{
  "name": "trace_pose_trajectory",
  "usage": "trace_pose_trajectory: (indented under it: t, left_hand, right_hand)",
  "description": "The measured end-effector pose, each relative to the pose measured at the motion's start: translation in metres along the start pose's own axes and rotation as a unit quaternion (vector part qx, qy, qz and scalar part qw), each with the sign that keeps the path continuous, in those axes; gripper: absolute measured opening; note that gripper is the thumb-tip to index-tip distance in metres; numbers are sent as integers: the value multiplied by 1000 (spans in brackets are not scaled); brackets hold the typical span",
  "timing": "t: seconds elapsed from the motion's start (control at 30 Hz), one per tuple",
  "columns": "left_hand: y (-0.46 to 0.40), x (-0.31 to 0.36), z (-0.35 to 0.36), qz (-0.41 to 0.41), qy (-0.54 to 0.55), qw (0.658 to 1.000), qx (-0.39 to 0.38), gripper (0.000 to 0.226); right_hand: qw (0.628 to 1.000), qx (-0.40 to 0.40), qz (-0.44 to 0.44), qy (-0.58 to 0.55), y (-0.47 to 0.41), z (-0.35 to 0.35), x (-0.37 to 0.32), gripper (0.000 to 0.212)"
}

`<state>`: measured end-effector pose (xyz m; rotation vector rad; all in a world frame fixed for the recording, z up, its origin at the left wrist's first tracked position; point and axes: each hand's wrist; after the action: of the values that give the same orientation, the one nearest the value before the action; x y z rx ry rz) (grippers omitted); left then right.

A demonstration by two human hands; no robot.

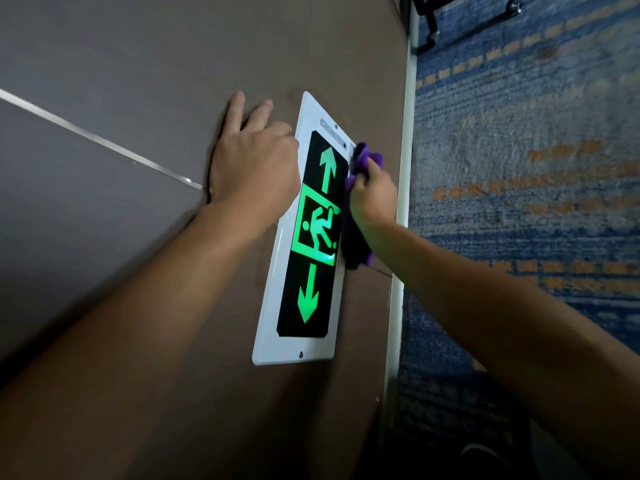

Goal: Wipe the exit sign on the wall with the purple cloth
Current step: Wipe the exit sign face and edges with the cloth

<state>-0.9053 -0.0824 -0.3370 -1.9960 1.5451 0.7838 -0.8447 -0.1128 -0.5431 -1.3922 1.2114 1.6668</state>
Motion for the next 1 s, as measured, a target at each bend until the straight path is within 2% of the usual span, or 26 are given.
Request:
trace_pose_trajectory:
  t: [0.13, 0.23, 0.33, 0.4, 0.47, 0.57, 0.63, 0.77, 0.83, 0.9, 1.0]
  left_hand:
    - [-1, 9, -5, -46, 94, 994, 8, 40]
    - [6, 23, -8, -130, 182, 974, 41, 44]
    - [17, 33, -10, -165, 219, 960, 53, 49]
    - [24, 40, -15, -194, 275, 939, 70, 49]
    - [35, 51, -23, -221, 370, 899, 75, 44]
    - [45, 67, -41, -257, 543, 799, 28, 40]
    - [49, 71, -60, -261, 621, 739, 4, 43]
    - [45, 60, -97, -229, 713, 662, -39, 68]
    - [44, 61, -104, -210, 745, 633, -39, 57]
    - [42, 78, -108, -209, 778, 591, -38, 37]
    - [38, 100, -102, -217, 808, 545, -47, 11]
  right_hand:
    - [997, 33, 36, -59, 16, -37, 26, 37]
    - [994, 3, 45, -103, 31, -56, 22, 39]
    - [991, -34, -8, -126, 40, -72, -8, 44]
    - [989, -37, -48, -137, 44, -84, -34, 57]
    - [986, -42, -98, -125, 52, -102, -59, 75]
    - [976, -75, -172, -111, 70, -129, -83, 86]
    - [969, -92, -215, -76, 85, -144, -92, 88]
    - [953, -99, -284, 35, 102, -172, -103, 91]
    - [942, -84, -317, 67, 111, -179, -106, 93]
    - [933, -71, -339, 95, 124, -191, -104, 96]
    - [937, -67, -325, 107, 137, -207, -96, 101]
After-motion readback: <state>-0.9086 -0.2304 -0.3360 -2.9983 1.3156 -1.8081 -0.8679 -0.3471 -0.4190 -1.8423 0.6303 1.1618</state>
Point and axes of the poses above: each hand's wrist, its own y-axis away from the middle knuckle, its own z-axis out of the palm, x = y × z
